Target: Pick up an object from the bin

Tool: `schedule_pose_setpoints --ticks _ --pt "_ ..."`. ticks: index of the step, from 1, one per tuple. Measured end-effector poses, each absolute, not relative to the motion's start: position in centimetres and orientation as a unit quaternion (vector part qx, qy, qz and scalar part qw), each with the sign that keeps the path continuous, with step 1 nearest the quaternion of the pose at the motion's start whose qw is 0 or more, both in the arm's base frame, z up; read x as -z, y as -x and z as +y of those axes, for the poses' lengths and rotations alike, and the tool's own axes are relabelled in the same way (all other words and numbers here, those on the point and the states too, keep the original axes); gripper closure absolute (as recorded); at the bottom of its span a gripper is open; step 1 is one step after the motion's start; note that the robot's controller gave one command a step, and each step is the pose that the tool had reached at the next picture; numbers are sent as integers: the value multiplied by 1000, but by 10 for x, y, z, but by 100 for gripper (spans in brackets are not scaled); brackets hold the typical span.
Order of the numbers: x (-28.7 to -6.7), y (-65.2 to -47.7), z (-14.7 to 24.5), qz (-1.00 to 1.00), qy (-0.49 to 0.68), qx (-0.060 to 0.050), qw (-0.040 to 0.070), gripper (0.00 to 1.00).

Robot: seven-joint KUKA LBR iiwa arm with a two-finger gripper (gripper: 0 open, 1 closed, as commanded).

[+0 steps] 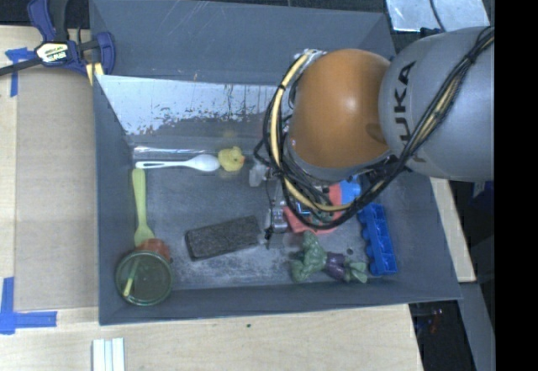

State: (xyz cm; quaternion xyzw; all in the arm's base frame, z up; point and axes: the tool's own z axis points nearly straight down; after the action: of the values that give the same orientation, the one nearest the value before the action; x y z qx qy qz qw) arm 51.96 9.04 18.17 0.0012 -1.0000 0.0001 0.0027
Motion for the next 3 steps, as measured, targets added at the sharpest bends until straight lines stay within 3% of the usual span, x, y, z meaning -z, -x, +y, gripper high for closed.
schedule_pose_setpoints --ticks 1,2,3 --pt "-186 -521 90 -1000 0 0 -2 0" --pt "-104 -530 108 -1000 -3 1 -3 0" --pt "-82 -531 119 -1000 -4 0 -4 0"
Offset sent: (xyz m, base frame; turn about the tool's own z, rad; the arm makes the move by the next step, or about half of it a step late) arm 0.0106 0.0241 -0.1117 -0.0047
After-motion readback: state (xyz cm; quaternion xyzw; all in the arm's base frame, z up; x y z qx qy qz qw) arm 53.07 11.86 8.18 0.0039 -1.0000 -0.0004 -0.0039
